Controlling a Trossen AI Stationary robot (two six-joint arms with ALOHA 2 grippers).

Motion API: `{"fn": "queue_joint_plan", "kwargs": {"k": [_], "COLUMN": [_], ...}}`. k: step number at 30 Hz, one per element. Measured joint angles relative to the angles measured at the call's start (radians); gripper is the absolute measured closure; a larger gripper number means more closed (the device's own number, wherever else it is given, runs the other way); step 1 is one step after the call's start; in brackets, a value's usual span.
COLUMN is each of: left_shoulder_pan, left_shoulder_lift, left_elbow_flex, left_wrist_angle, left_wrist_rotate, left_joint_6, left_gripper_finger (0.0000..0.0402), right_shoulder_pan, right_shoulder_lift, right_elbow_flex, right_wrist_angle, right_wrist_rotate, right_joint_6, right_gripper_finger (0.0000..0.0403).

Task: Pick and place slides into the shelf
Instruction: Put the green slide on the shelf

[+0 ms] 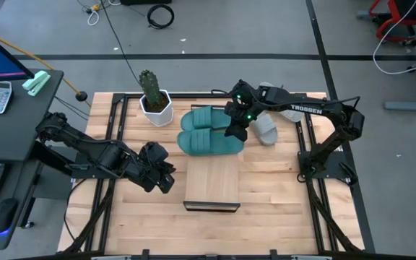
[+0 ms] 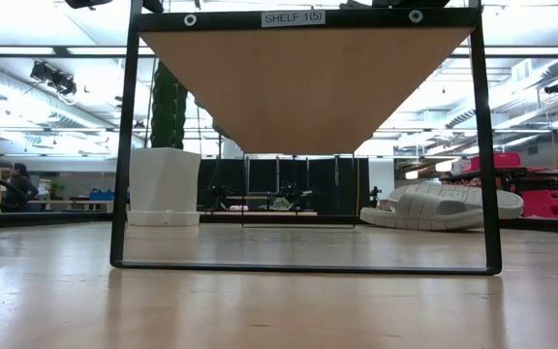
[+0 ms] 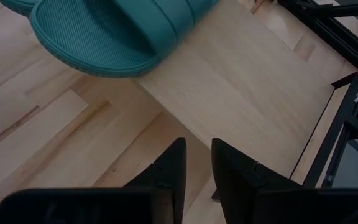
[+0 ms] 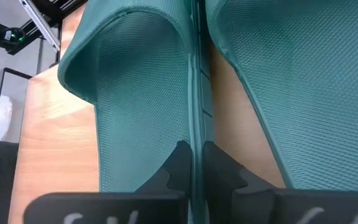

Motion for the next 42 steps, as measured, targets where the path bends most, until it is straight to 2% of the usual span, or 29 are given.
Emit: {"fn": "queue_joint_plan", "kwargs": {"k": [26,42], "left_shoulder_pan": [0.0,0.0], "left_shoulder_lift": [0.0,0.0], "left_elbow_flex": [0.0,0.0], "left_wrist_angle": [0.001,0.001], "left_wrist_rotate": [0.0,0.0], "left_joint_6": [-0.002,-0.001], "left_gripper_finger": [0.0321,0.0321], "right_shoulder_pan": [-0.017,0.015], "right_shoulder_lift": [-0.002,-0.002], "right_elbow_flex": [0.0,0.002], "right_wrist_angle": [0.001,-0.024], "right_wrist_rotate": [0.047,0.093], "right_joint_6": [-0.011,0.001], "right_gripper_finger": [0.0371,0.0342]}}
